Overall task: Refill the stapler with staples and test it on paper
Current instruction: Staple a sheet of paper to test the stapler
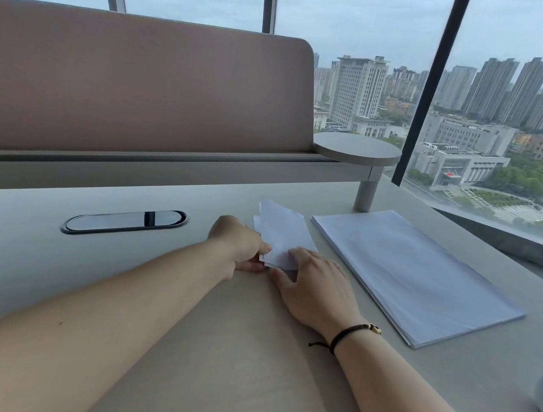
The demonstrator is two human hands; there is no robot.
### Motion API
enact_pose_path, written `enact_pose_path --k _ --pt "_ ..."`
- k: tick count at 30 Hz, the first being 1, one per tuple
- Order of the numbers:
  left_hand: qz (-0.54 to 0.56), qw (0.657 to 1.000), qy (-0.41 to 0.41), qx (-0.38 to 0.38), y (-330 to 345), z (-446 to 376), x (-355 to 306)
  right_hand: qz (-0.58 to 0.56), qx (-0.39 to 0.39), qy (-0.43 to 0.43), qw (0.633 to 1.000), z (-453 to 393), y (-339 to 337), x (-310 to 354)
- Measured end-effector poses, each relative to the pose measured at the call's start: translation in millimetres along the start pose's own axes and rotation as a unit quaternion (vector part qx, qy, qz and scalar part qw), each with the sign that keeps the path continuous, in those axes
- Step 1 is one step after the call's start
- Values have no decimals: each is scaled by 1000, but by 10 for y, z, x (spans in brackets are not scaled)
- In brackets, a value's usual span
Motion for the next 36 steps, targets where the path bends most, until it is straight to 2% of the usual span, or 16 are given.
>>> enact_pose_path --k 8,10,13,15,17,19,22,24,27,30,34,36 --pt "-145 984 99 -8 -119 42 -111 -19 3 15 1000 12 -22 -5" --pt "-134 983 125 -13 -207 80 -148 -14 -18 9 1000 29 -47 15" --pt "-79 986 144 6 -382 231 -202 -29 -97 8 995 67 -124 75" --pt "-55 985 161 24 -540 395 -236 -83 -148 22 985 82 -188 131" --pt "-36 982 182 47 -731 610 -271 -186 -153 47 969 89 -267 208" --pt "-37 977 200 69 -947 860 -302 -342 -89 71 933 129 -365 336" --pt "-54 970 224 83 -1305 1276 -338 -560 48 50 825 326 -511 619" --pt "-62 966 232 95 -1534 1554 -322 -626 113 12 772 509 -569 825" --pt "-54 965 227 115 -1826 1958 -215 -677 146 -26 721 868 -637 1090" --pt "-56 971 204 113 -2043 2297 -3 -690 164 -17 705 1220 -655 1218" --pt "-82 976 158 125 -2184 2629 329 -638 187 1 747 1657 -579 1260" --pt "-130 973 141 126 -2226 2787 480 -613 198 11 765 1865 -514 1273"
Point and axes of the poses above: each hand's wrist, its own z-axis away from the middle knuckle, its own y-axis out of the palm, x = y × z, the point moved 1 cm from there along -z, towards the middle knuckle, and after that the axes turned 4 degrees about z, right-handed, at the moved point
